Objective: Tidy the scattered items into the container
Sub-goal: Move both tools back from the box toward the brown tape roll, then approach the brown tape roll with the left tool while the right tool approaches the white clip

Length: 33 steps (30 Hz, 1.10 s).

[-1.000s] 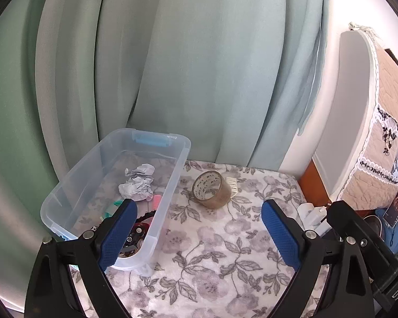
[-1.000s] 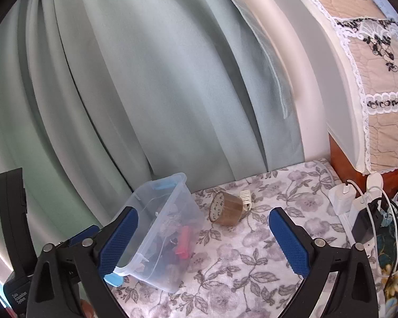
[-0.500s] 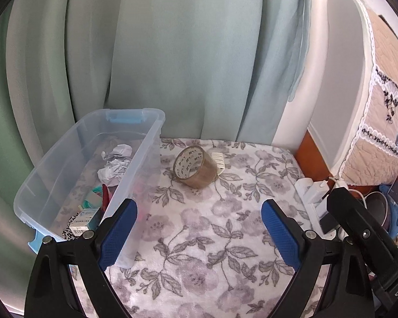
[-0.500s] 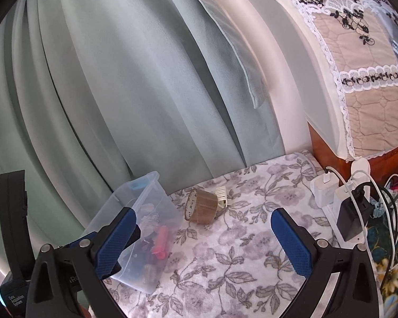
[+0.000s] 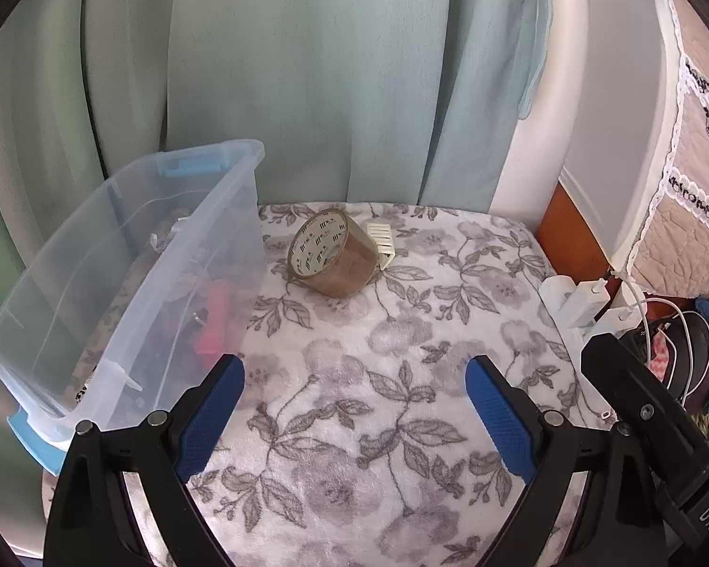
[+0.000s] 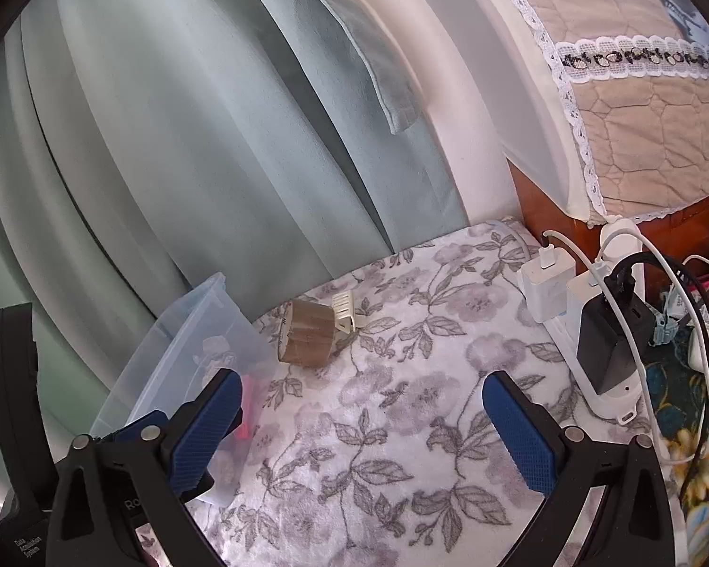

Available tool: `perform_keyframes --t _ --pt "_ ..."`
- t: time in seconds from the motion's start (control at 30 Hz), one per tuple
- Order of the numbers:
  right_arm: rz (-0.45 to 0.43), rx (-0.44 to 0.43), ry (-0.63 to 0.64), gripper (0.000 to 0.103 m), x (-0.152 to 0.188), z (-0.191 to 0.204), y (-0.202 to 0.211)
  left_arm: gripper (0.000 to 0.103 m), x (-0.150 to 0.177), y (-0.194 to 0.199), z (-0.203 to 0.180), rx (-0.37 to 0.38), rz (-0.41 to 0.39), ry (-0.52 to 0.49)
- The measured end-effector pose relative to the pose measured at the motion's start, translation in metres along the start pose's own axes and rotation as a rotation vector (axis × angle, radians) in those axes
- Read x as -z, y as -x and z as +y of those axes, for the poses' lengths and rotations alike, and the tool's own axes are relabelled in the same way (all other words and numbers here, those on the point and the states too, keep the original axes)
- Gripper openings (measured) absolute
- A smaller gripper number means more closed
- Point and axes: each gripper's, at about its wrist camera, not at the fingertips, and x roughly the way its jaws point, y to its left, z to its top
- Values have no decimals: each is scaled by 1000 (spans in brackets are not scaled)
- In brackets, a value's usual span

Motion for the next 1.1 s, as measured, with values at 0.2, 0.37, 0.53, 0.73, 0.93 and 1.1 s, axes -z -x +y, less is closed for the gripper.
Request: perform_keyframes --t 0.2,0.37,0.53,0.73,0.93,1.1 --pt "33 26 30 103 6 -6 -17 95 8 -22 1 -17 41 4" --pt "61 50 50 103 13 -10 -30 95 15 -39 2 -20 69 -1" --pt "90 52 57 103 18 -13 -43 96 20 -54 7 -12 90 23" --pt "121 54 80 103 20 -12 -58 96 23 -73 15 21 129 53" --pt "151 53 75 103 19 -14 -71 96 23 -83 19 61 119 84" --pt "175 53 71 103 15 -16 -79 96 18 -95 21 96 133 94"
